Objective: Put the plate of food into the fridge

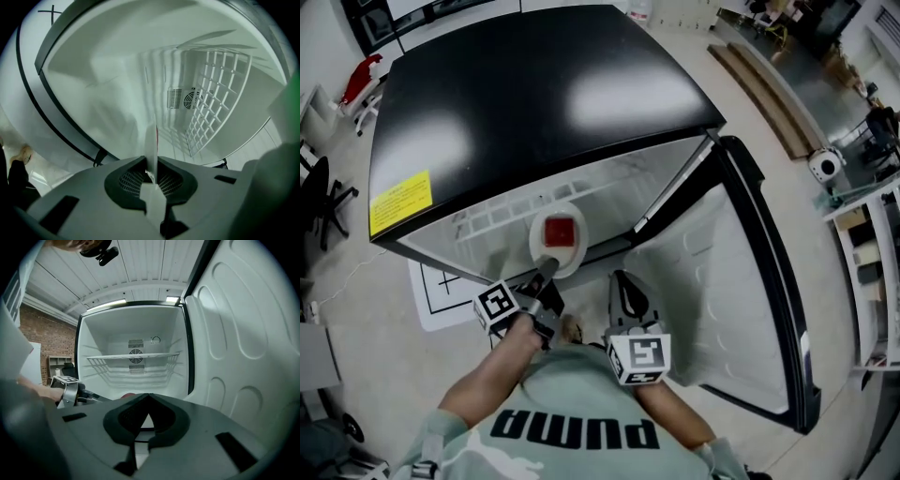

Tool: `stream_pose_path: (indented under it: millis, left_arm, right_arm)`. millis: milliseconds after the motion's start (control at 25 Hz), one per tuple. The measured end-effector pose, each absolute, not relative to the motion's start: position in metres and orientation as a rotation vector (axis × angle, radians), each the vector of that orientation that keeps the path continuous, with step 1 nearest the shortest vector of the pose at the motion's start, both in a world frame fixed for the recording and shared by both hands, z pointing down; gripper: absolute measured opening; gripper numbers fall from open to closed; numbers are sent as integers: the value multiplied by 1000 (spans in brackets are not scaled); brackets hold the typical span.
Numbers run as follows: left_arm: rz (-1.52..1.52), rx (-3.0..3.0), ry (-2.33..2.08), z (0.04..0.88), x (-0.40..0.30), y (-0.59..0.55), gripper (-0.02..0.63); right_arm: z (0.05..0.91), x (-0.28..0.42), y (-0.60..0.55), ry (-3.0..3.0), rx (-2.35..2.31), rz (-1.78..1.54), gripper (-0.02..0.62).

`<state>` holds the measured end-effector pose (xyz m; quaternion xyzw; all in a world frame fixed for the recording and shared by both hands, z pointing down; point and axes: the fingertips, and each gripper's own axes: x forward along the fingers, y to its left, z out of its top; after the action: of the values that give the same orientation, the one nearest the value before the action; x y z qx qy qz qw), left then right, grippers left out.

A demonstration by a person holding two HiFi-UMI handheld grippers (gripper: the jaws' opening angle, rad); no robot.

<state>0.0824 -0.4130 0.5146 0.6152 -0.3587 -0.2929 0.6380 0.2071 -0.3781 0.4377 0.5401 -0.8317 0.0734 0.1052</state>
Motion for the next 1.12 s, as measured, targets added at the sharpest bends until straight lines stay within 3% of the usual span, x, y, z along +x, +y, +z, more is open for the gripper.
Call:
stream_pose_path:
  millis: [1120]
  left_arm:
    - [-729, 1273, -1029, 580, 54, -477, 50]
  right_arm:
    - [450, 186, -425, -2527, 1434, 273, 5]
